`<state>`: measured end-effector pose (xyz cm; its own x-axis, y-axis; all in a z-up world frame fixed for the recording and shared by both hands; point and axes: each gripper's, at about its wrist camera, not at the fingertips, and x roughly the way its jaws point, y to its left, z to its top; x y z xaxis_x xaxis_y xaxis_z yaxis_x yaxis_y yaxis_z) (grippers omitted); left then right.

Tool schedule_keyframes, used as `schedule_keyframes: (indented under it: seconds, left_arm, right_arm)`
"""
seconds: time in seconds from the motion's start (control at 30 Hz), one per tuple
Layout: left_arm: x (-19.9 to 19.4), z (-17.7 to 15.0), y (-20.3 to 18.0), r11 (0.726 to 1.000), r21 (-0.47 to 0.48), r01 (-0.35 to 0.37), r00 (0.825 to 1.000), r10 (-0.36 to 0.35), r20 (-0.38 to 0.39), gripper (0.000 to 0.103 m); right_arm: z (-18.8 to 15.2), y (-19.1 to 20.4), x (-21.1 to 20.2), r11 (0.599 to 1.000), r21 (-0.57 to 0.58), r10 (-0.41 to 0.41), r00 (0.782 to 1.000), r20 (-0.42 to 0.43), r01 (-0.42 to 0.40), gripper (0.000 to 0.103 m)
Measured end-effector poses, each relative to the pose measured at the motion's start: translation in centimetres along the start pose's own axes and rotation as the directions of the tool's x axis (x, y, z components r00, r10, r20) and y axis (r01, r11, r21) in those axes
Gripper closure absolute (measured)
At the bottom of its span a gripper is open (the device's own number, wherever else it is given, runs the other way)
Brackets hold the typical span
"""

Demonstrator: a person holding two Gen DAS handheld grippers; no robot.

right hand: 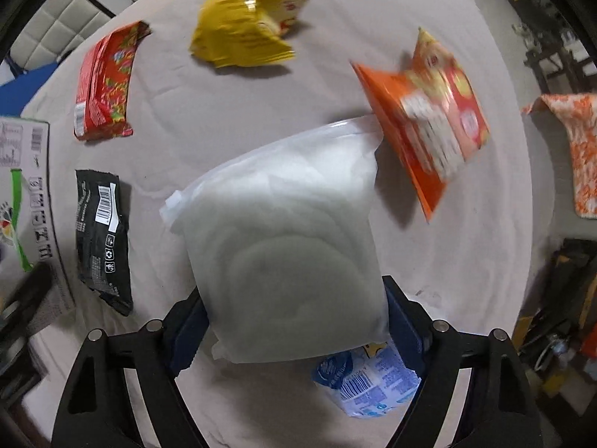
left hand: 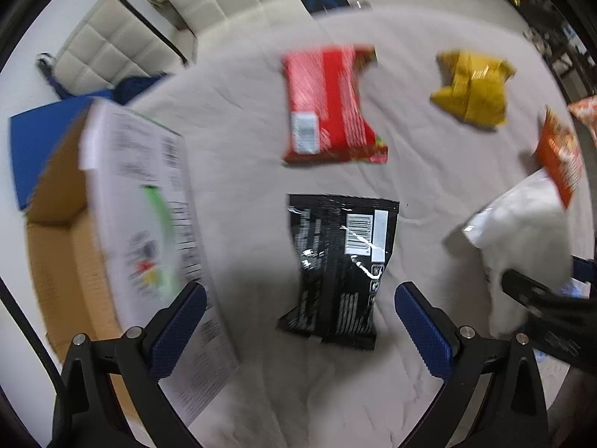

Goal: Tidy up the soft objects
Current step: 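Grasp the black pack with the left tool while the right tool grasps the white bag, then carry the black pack and white bag over the box with both tools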

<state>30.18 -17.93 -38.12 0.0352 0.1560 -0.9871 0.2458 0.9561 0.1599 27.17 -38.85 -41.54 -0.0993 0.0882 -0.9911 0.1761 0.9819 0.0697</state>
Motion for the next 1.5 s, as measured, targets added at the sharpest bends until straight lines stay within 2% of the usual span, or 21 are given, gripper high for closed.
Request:
schedule_keyframes:
  seconds: [0.17,0.23,0.33,0.4,0.43,0.47,0.53,0.63,0.7,0.93,1.17,1.2,1.27,1.5]
  left_arm:
    - [4.1,1.3,-0.3,0.999,0.021,0.048,0.992,-0.046,-0.116,0.000]
    - [4.8,1.3,-0.1,0.997,0.019,0.070,0.989,-0.067,-0.130,0.000]
    - [5.7,1.0,0.2,0.991,0.005,0.132,0.979,-0.129,-0.157,0.001]
    - [6.2,0.5,0.3,0.986,-0.008,0.166,0.972,-0.165,-0.169,0.010]
    - [6.4,0.3,0.3,0.984,-0.013,0.180,0.968,-0.179,-0.176,0.022]
    - [6.6,0.0,0.2,0.980,-0.021,0.196,0.963,-0.197,-0.186,0.027]
    - [6.5,-0.3,0.3,0.983,-0.024,0.182,0.969,-0.184,-0.166,0.030]
    - [6.0,-0.8,0.2,0.985,-0.035,0.166,0.975,-0.170,-0.144,0.047]
    - [5.6,-1.4,0.5,0.982,-0.065,0.176,0.974,-0.183,-0.135,0.048]
    - [5.1,-3.8,1.1,0.981,-0.130,0.142,0.983,-0.156,-0.099,0.049]
    - [6.0,-4.4,0.2,0.981,-0.139,0.132,0.986,-0.144,-0.080,0.049]
    - [5.3,-5.3,0.0,0.981,-0.140,0.133,0.986,-0.145,-0.078,0.049]
    - [5.9,-4.4,-0.3,0.981,-0.142,0.130,0.987,-0.142,-0.073,0.049]
    - [5.6,-4.1,-0.1,0.981,-0.149,0.128,0.989,-0.137,-0.052,0.050]
  right_arm:
    - [-0.3,-1.3,0.5,0.998,0.006,0.061,0.998,-0.014,-0.061,0.013]
    - [-0.1,-1.5,0.6,0.998,-0.010,0.061,0.998,-0.011,-0.061,0.007]
    - [0.1,-1.2,0.4,0.998,-0.035,0.046,0.999,0.003,-0.046,0.006]
    - [0.6,-0.8,0.4,0.998,-0.041,0.040,0.999,-0.004,-0.040,0.006]
    - [0.6,-0.6,0.4,0.998,-0.047,0.039,0.999,-0.008,-0.039,0.006]
    - [0.8,-0.6,0.1,0.998,-0.054,0.035,0.999,-0.013,-0.035,0.006]
    - [1.5,-0.2,0.3,0.998,-0.067,0.018,0.999,-0.027,-0.019,0.006]
    - [2.4,1.6,0.8,0.997,-0.082,0.001,0.999,-0.048,-0.005,0.006]
    - [3.0,3.1,1.9,0.996,-0.087,-0.004,0.998,-0.059,-0.001,0.006]
    - [3.1,5.0,3.9,0.996,-0.080,-0.030,0.997,-0.066,0.024,0.006]
    - [3.8,4.6,4.1,0.999,-0.037,-0.031,0.998,-0.054,0.029,0.014]
    - [3.8,4.7,4.1,0.999,-0.034,-0.037,0.998,-0.050,0.035,0.014]
    - [3.5,4.5,3.6,0.998,-0.041,-0.056,0.998,-0.043,0.054,0.015]
    - [1.2,5.8,2.6,0.993,-0.061,-0.100,0.995,-0.011,0.099,0.023]
